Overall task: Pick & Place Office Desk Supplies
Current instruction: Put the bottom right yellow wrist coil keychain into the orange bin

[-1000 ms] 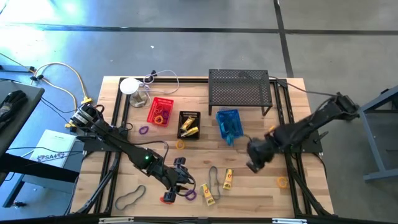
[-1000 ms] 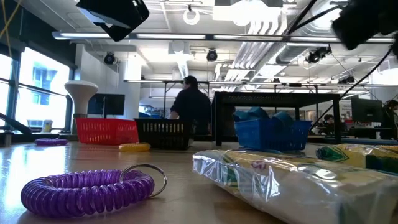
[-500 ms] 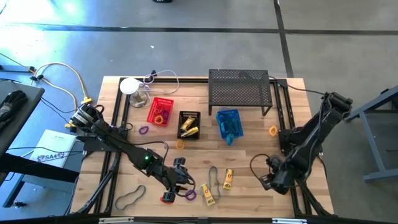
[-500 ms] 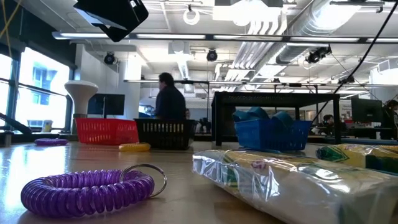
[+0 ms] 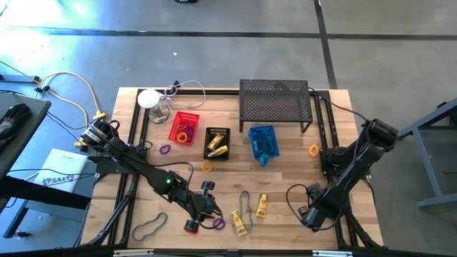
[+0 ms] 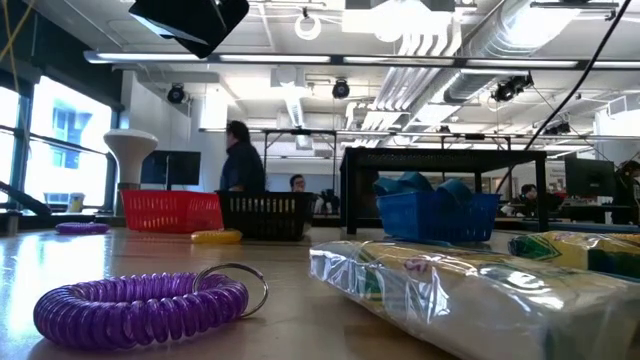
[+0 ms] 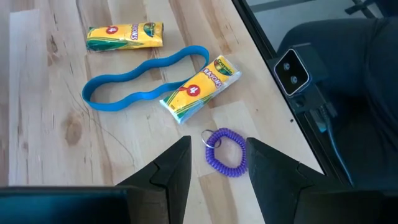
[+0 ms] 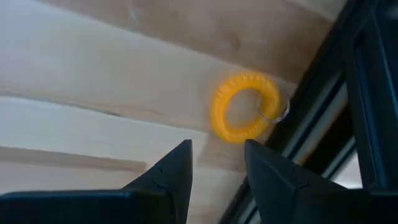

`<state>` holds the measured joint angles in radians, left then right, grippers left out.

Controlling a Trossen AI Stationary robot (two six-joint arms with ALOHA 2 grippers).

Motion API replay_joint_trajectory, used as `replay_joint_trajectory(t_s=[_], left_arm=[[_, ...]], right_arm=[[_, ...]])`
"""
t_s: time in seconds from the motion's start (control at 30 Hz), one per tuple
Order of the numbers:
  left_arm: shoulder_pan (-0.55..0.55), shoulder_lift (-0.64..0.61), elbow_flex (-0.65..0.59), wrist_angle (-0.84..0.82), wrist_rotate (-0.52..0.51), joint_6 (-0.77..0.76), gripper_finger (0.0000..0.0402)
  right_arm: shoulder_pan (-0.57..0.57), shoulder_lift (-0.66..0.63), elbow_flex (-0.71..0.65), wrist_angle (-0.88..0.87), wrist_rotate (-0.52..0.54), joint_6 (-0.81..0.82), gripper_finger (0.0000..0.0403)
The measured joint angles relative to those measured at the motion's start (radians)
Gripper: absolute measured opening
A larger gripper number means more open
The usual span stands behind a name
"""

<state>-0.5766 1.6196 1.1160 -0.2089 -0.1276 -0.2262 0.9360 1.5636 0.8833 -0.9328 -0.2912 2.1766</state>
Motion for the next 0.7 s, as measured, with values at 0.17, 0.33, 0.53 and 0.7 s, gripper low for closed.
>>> replay_joint_trajectory(t_s=[0.17,0.33,0.53,0.7], left_arm=[[0.0,0.0,0.0,0.0,0.0,0.013,0.0148],[0.0,0.0,0.0,0.0,0.0,0.009,0.0148],[-0.002,0.0,0.0,0.0,-0.001,-0.027,0.0148],[-0.007,0.0,0.0,0.0,-0.001,-0.047,0.0148]], right_arm=[[0.0,0.066,0.0,0.0,-0.039,-0.022,0.0133],[0.0,0.103,0.0,0.001,0.026,-0.059,0.0133],[0.0,0.134,0.0,-0.021,0.03,-0.088,0.0132],[-0.001,0.155,0.004,-0.012,0.034,-0.134,0.013]])
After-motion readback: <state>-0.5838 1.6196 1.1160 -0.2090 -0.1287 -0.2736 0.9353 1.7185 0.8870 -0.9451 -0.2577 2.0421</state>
